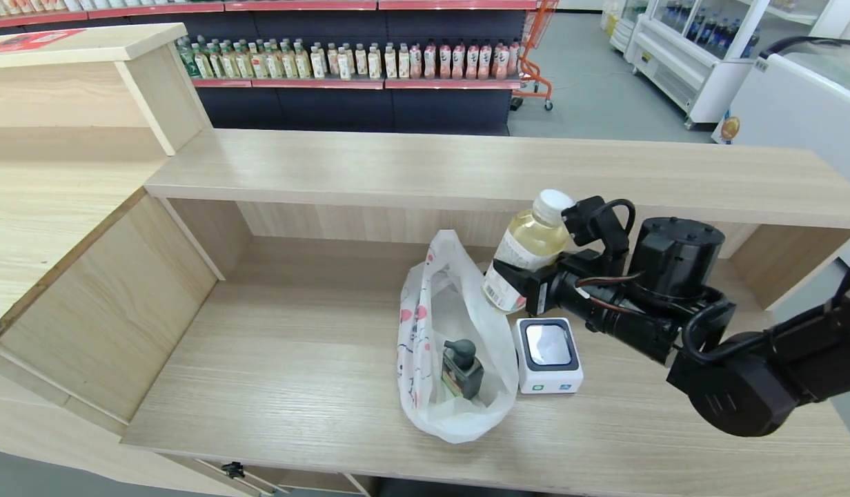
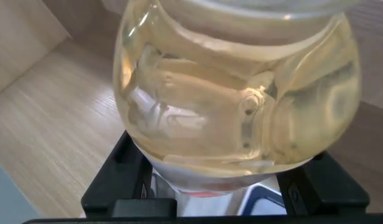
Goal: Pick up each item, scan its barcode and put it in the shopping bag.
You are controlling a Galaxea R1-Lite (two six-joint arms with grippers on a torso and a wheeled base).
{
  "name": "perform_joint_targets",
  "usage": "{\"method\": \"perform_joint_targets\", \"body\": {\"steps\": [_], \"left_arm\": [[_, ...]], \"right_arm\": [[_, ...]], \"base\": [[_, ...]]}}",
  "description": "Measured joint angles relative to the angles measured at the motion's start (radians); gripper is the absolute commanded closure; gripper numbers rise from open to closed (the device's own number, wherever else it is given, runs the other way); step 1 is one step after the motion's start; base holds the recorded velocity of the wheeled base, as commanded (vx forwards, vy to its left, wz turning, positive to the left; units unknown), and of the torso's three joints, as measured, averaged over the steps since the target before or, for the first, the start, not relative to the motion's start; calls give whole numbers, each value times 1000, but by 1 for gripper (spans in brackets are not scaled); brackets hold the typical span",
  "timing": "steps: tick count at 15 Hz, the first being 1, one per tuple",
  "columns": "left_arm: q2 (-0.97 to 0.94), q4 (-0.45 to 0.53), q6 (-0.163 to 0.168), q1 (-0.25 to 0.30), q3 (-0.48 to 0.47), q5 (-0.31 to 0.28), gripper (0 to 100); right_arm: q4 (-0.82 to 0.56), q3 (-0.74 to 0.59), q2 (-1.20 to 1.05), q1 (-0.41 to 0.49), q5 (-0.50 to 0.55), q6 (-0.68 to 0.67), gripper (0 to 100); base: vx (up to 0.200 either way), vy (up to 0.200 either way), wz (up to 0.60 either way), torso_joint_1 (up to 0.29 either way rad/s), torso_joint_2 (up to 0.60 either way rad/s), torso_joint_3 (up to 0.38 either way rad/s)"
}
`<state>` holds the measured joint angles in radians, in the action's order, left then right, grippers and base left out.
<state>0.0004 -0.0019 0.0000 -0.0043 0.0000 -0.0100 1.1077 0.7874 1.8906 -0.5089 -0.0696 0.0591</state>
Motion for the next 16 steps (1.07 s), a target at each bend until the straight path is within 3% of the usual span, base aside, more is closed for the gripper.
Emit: {"method": "perform_joint_targets", "body": {"steps": [7,16], "left_arm": [[0,-1,0,1,0,0,0],[0,-1,0,0,0,0,0]], "right_arm": [[64,82,165,35,-49,-99,100],[205,91,305,75,-159,-163,100]], "base": [[0,0,0,0,0,0],[0,0,0,0,0,0]]}}
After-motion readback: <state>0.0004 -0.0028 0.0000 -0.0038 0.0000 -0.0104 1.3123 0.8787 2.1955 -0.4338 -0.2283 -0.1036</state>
